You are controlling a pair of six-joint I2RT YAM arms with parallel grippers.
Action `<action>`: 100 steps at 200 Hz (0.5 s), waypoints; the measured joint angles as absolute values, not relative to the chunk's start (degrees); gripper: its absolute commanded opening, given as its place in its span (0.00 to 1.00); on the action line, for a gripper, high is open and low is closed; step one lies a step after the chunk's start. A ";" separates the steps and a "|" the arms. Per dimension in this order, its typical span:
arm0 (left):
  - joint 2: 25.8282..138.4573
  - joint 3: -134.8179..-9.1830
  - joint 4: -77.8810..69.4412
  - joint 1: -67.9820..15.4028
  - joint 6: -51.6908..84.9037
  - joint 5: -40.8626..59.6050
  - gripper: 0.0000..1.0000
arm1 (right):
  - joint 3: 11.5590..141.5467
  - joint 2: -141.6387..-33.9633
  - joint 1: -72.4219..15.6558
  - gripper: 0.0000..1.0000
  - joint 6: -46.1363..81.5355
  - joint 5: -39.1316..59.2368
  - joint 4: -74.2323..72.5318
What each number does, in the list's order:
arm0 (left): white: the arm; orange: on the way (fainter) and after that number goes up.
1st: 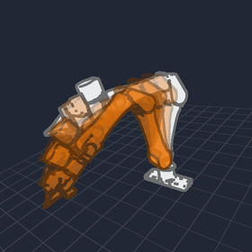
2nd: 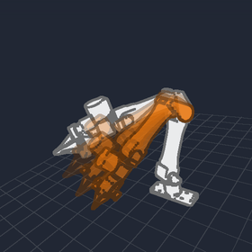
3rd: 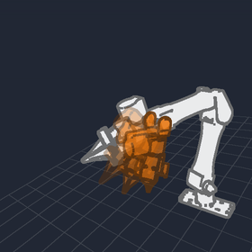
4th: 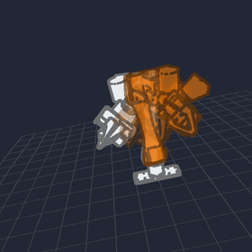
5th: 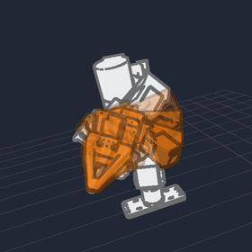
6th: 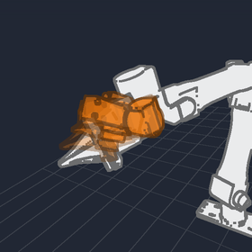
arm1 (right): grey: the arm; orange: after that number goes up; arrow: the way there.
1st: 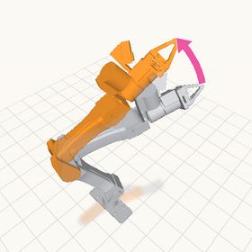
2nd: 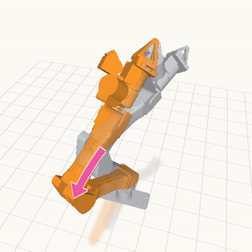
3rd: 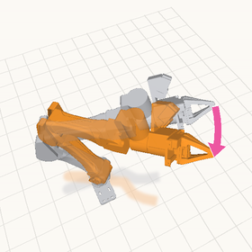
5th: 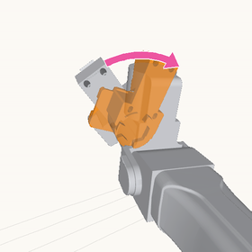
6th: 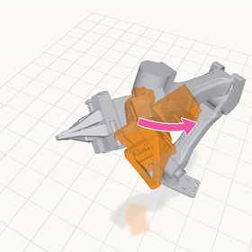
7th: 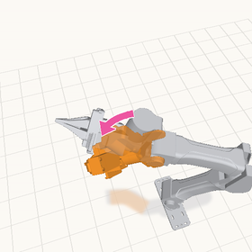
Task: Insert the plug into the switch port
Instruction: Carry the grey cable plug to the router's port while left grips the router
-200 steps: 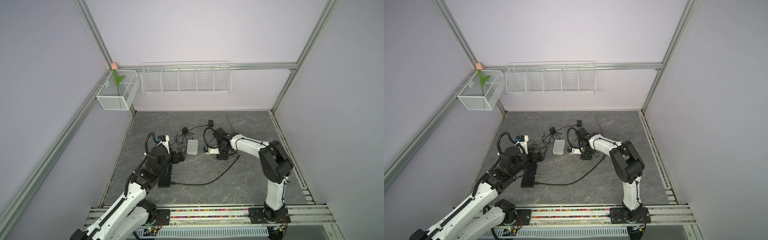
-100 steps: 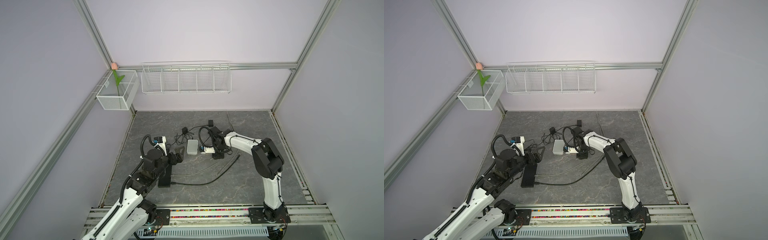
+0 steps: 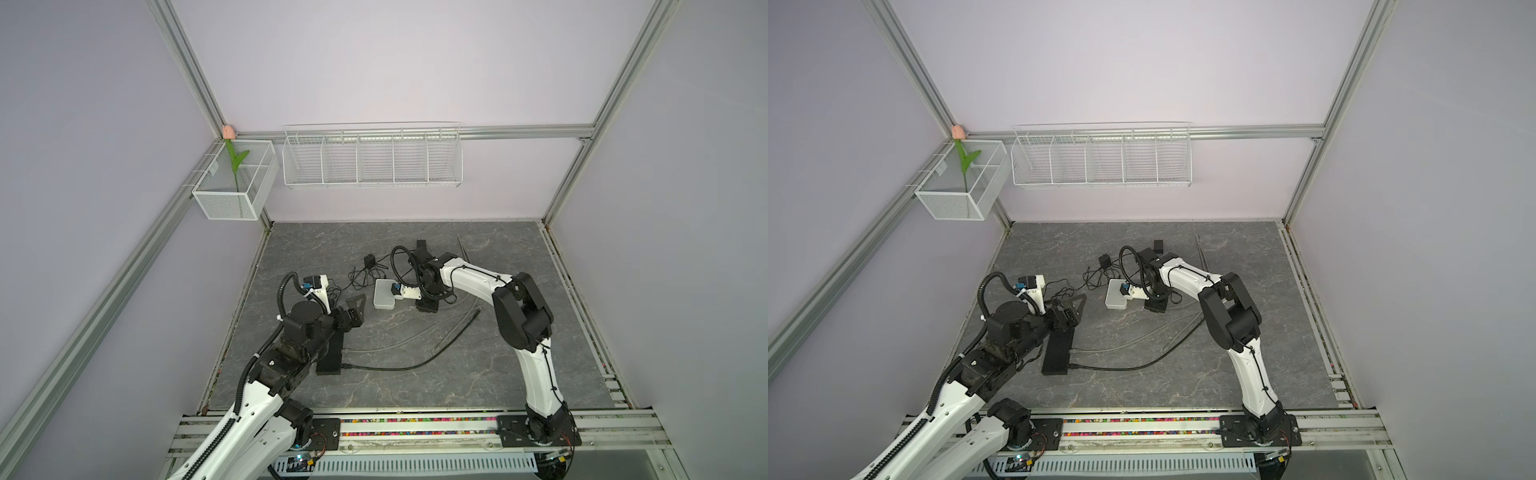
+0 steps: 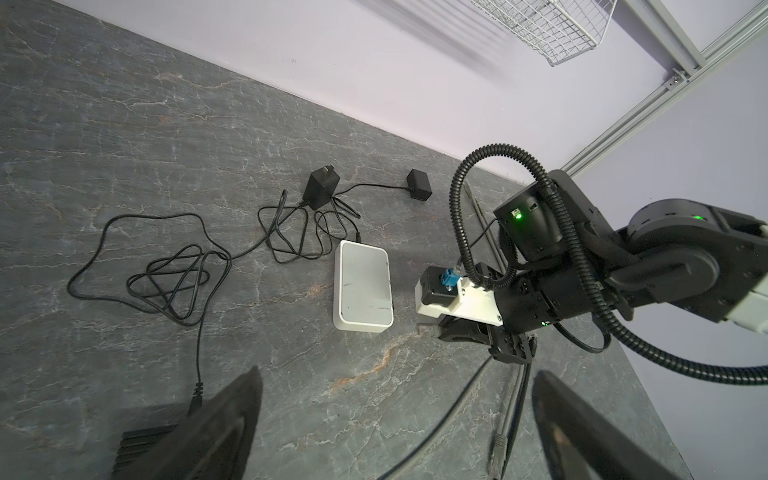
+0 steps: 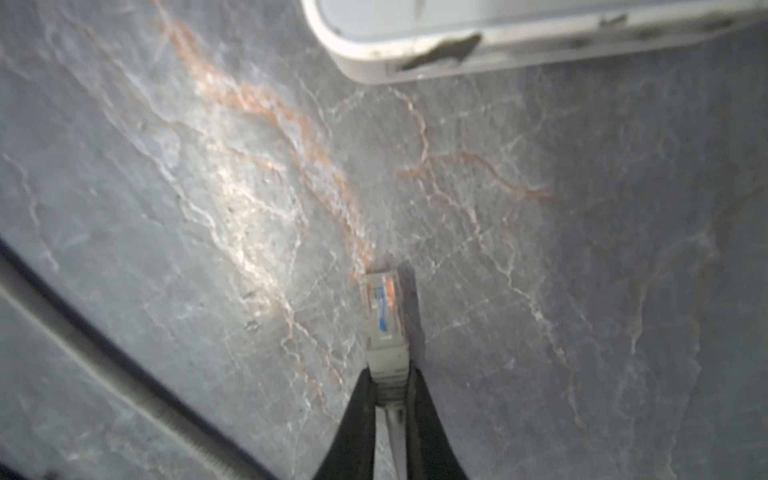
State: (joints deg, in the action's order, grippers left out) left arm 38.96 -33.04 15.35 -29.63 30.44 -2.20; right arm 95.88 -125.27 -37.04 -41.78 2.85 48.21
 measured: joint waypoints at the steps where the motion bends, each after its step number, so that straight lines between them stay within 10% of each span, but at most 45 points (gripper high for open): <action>1: 38.98 -33.04 15.35 -29.63 30.44 -2.20 1.00 | 95.90 -125.29 -37.01 0.10 -41.78 2.85 48.23; 100: 51.62 -32.40 12.80 -29.63 29.78 -2.94 0.93 | 94.65 -124.42 -36.47 0.07 -37.45 1.91 45.39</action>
